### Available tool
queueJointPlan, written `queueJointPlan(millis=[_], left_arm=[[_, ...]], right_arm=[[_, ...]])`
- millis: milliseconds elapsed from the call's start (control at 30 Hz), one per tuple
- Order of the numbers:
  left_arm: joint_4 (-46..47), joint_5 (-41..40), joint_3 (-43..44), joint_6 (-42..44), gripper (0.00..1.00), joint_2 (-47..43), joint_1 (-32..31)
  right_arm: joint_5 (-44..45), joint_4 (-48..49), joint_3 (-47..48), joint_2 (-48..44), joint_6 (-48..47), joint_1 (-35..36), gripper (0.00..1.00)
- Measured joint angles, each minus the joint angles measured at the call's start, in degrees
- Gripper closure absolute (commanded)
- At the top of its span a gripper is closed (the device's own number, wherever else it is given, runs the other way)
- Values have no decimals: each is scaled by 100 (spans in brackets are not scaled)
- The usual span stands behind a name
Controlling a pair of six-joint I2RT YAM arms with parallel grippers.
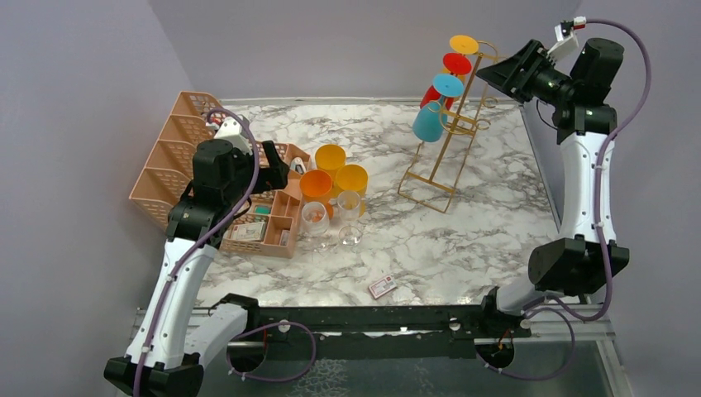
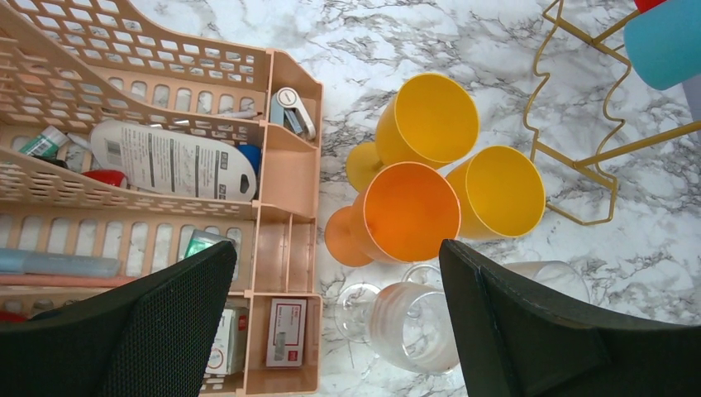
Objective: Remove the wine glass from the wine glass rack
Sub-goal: Pick up the wine glass from the wine rack.
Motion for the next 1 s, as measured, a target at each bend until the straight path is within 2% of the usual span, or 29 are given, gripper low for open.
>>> queueJointPlan(millis=[133,467,567,833,1000], left_arm=[[11,9,-39,-170,1,-37,0],[87,72,-87,-391,1,-151,0],[90,87,-87,-413,1,-175,0],[90,118,-79,-433,1,-118,0],[90,140,-81,-457,1,-118,0]], right_arm=[[59,-560,509,238,-232,164,38],[656,-1279,903,787,-431,549,43],[885,-1375,927,898,-452,629,49],[1049,-1534,1097,1121,-485,850,56],[1141,-1360,846,1099,-306,890,63]])
